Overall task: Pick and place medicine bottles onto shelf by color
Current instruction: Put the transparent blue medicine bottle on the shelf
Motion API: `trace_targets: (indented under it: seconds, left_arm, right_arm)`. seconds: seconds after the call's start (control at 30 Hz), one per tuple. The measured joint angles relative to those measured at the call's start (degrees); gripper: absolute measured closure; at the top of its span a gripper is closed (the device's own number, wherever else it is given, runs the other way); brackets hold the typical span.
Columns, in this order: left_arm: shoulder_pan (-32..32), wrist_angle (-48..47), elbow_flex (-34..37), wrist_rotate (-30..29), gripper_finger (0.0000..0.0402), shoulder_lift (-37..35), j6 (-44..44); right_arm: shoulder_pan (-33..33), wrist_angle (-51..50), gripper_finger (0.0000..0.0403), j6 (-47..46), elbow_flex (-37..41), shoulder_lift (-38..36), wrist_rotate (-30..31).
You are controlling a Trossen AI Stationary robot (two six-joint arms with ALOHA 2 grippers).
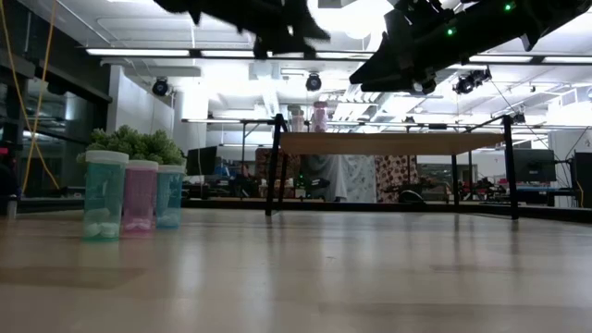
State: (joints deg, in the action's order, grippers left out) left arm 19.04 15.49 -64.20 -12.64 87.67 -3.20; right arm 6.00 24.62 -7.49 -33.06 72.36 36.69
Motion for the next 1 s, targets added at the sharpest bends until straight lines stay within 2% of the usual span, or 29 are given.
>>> trace_targets:
  seconds: [0.13, 0.3, 0.47, 0.63, 0.77, 0.87, 1.0]
  left_arm:
    - [-1.7, -4.5, 0.0, 5.8, 0.0143, -5.9, 0.0]
    - [-5.3, -20.2, 0.0, 7.9, 0.0143, -13.4, 0.5]
    - [-10.9, -30.9, 5.1, 6.0, 0.0143, -19.5, 7.5]
    - [-19.0, -32.2, 15.4, 1.6, 0.0143, -22.5, 21.5]
    - [-25.0, -34.9, 22.1, 1.5, 0.0143, -22.1, 31.6]
    - [-29.1, -35.1, 25.4, 0.5, 0.0143, -20.7, 33.3]
    - [-32.4, -33.5, 26.0, -6.2, 0.0143, -19.8, 29.1]
  right_arm:
    - [0.0, 0.0, 0.0203, 0.0, 0.0, 0.0, 0.0]
    - [0.0, 0.0, 0.0203, 0.0, 0.0, 0.0, 0.0]
    - [0.0, 0.0, 0.0203, 0.0, 0.0, 0.0, 0.0]
    - [0.0, 0.0, 0.0203, 0.0, 0.0, 0.0, 0.0]
    - [0.0, 0.0, 0.0203, 0.4, 0.0, 0.0, 0.0]
    - [0.0, 0.0, 0.0203, 0.4, 0.0, 0.0, 0.0]
    - [0.0, 0.1, 0.0203, 0.4, 0.0, 0.0, 0.0]
